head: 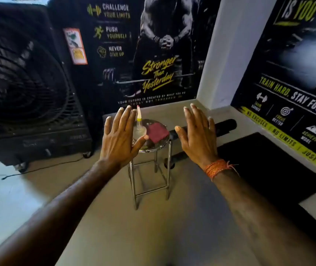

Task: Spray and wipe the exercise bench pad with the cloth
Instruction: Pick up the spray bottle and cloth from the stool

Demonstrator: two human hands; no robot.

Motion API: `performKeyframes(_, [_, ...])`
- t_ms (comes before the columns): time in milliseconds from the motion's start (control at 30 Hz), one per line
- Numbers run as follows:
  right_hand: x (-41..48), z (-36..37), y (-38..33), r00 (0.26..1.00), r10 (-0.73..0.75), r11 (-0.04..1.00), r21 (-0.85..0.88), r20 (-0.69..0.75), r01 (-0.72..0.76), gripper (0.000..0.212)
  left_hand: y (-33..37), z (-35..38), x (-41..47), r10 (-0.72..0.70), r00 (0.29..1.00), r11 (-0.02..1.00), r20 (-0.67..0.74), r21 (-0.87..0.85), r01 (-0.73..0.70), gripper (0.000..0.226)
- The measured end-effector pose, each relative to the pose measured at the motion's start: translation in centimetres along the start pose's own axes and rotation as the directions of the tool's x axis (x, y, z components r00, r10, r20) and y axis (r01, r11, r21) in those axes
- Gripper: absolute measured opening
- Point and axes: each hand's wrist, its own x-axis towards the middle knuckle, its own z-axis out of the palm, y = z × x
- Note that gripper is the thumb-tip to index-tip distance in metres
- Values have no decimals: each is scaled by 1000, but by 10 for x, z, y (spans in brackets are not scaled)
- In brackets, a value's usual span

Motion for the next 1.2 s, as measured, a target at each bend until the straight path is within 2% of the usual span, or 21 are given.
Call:
performKeyframes(67, [18, 36, 11, 996, 51, 999, 11, 73, -52, 70, -13, 33, 14, -78, 994, 997, 75, -15, 80, 91])
performKeyframes(267, [67, 166, 64, 976, 75, 995, 52, 203, -88, 68, -48, 151, 62, -205, 949, 977, 239, -3, 212, 97])
performKeyframes(433, [114, 266, 109, 905, 126, 977, 109, 407, -185, 66, -64, 234, 106, -392, 841, 894, 374, -61, 444, 101])
performKeyframes(533, [140, 316, 126, 848, 117, 970, 122, 517, -208, 63, -74, 271, 134, -490, 747, 819, 449, -58, 571, 101])
performKeyframes(667, [166, 367, 135, 785, 115, 962, 129, 609, -241, 67, -86, 312, 157, -565, 676, 718, 474, -122, 685, 90])
performKeyframes(767, [183, 401, 138, 750, 126, 955, 126, 649, -270, 71, -97, 337, 169, -595, 670, 634, 443, -254, 731, 77])
performKeyframes(867, [197, 429, 138, 708, 173, 935, 111, 684, -336, 74, -112, 358, 181, -634, 641, 492, 432, -414, 766, 65])
performKeyframes(1000, [205, 457, 135, 694, 242, 920, 67, 678, -386, 74, -121, 371, 197, -693, 583, 358, 424, -500, 789, 74])
performKeyframes(1067, [209, 466, 134, 676, 295, 900, 40, 675, -434, 69, -123, 379, 199, -714, 568, 328, 409, -522, 787, 71])
performKeyframes(1200, [212, 474, 133, 627, 347, 805, 122, 697, -581, 49, -123, 383, 201, -739, 573, 337, 355, -542, 770, 37])
